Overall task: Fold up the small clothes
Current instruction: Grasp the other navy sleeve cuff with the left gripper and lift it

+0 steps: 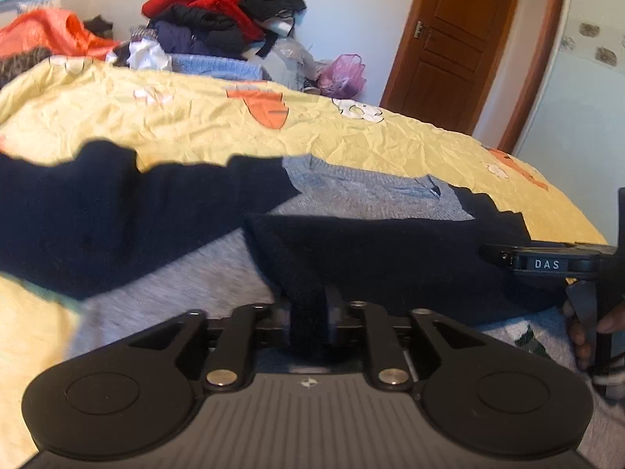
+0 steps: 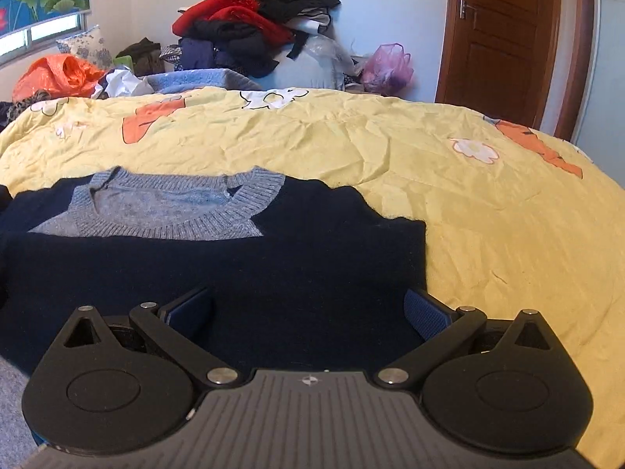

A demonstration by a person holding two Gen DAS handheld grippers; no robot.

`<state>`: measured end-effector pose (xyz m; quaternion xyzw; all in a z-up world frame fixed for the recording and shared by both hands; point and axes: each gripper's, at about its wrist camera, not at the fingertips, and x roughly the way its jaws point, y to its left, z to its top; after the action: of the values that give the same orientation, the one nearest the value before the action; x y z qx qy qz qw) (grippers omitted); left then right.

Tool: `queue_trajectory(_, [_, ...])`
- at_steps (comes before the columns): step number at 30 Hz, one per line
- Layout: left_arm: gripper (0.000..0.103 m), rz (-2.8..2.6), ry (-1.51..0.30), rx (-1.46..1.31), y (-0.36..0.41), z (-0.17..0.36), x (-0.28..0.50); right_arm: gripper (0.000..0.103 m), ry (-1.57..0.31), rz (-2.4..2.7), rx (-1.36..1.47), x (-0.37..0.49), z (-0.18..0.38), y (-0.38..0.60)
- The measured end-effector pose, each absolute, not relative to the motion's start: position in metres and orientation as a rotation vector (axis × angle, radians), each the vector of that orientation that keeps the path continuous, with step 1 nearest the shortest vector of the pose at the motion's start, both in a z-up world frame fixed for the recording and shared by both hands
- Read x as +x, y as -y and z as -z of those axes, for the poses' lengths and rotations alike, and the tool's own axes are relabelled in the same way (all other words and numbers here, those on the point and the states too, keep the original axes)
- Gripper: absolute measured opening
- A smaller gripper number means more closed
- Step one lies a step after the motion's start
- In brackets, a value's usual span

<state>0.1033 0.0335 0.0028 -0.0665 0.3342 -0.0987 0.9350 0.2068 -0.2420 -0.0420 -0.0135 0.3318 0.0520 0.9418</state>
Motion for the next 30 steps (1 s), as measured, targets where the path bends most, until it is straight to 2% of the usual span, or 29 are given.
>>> queue_trajectory(1, [0.042, 0.185, -0.651, -0.118, -0.041, -0.009, 0.096, 0.103, -0.675, -0.105, -0.026, 0.207, 0.042, 0.242])
queue_trajectory(2, [0.061, 0.164, -0.609, -0.111, -0.052, -0.015, 0.089, 0.103, -0.672, -0.104, -0.024, 0.207, 0.041, 0.243])
queue_trajectory(4, [0.086, 0.102, -0.523, -0.13, -0.084, -0.028, 0.076, 0.103, -0.666, -0.098, -0.026, 0.204, 0.04, 0.243])
queue_trajectory(5, [0.088, 0.057, -0.49, -0.153, -0.104, -0.032, 0.071, 0.103, -0.664, -0.096, -0.026, 0.204, 0.039, 0.243])
queue_trajectory(8, [0.088, -0.086, -0.494, -0.324, -0.179, -0.035, 0.072, 0.103, -0.663, -0.094, -0.024, 0.204, 0.038, 0.243])
queue_trajectory(11, [0.088, -0.22, -0.49, -0.609, -0.258, -0.024, 0.07, 0.103, -0.663, -0.093, -0.023, 0.204, 0.038, 0.243])
queue_trajectory(15, [0.088, -0.265, -0.366, -0.969, -0.33, -0.009, 0.055, 0.103, -0.663, -0.094, -0.022, 0.204, 0.038, 0.243])
queue_trajectory(20, [0.088, -0.219, -0.316, -1.217, -0.367, 0.008, 0.06, 0.103, -0.663, -0.092, -0.019, 0.205, 0.038, 0.243])
queue_trajectory(26, [0.086, -0.305, -0.3, -1.285, -0.381, 0.019, 0.071, 0.103, -0.663, -0.093, -0.019, 0.205, 0.038, 0.243])
queue_trajectory(27, [0.081, -0.318, -0.309, -1.272, -0.382, 0.018, 0.074, 0.103, -0.663, -0.093, -0.018, 0.205, 0.038, 0.243])
queue_trajectory(29, [0.055, -0.358, -0.355, -1.203, -0.382, 0.015, 0.081, 0.103, -0.663, -0.093, -0.018, 0.204, 0.038, 0.243])
queue_trajectory(30, [0.049, -0.377, -0.391, -1.158, -0.381, 0.013, 0.087, 0.103, -0.663, -0.093, -0.018, 0.204, 0.038, 0.244])
